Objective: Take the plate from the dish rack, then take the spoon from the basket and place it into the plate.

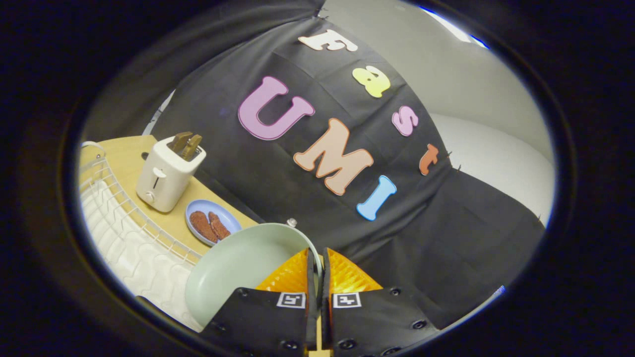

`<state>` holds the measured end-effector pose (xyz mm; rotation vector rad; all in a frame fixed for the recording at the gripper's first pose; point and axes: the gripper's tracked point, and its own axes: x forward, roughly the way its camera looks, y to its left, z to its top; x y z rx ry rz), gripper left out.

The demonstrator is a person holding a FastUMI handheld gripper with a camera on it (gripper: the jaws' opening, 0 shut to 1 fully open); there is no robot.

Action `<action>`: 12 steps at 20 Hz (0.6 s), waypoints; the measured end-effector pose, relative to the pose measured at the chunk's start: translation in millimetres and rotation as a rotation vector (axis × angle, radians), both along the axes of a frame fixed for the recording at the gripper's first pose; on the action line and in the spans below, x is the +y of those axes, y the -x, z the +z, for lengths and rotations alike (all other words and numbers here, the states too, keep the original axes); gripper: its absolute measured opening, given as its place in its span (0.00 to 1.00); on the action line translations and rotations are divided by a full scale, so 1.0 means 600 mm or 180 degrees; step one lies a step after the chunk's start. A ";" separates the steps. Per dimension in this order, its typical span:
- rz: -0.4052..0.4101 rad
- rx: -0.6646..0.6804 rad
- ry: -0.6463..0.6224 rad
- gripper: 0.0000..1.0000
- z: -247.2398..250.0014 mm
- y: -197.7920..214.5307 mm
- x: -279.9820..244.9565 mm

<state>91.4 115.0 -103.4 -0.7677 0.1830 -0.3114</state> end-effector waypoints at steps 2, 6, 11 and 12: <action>-0.0044 -0.0060 -0.0118 0.06 0.018 0.006 -0.027; -0.0201 -0.0143 -0.0288 0.06 0.043 0.022 -0.097; -0.0366 -0.0068 -0.0460 0.06 0.028 0.054 -0.174; -0.0379 -0.0049 -0.0490 0.06 0.025 0.062 -0.185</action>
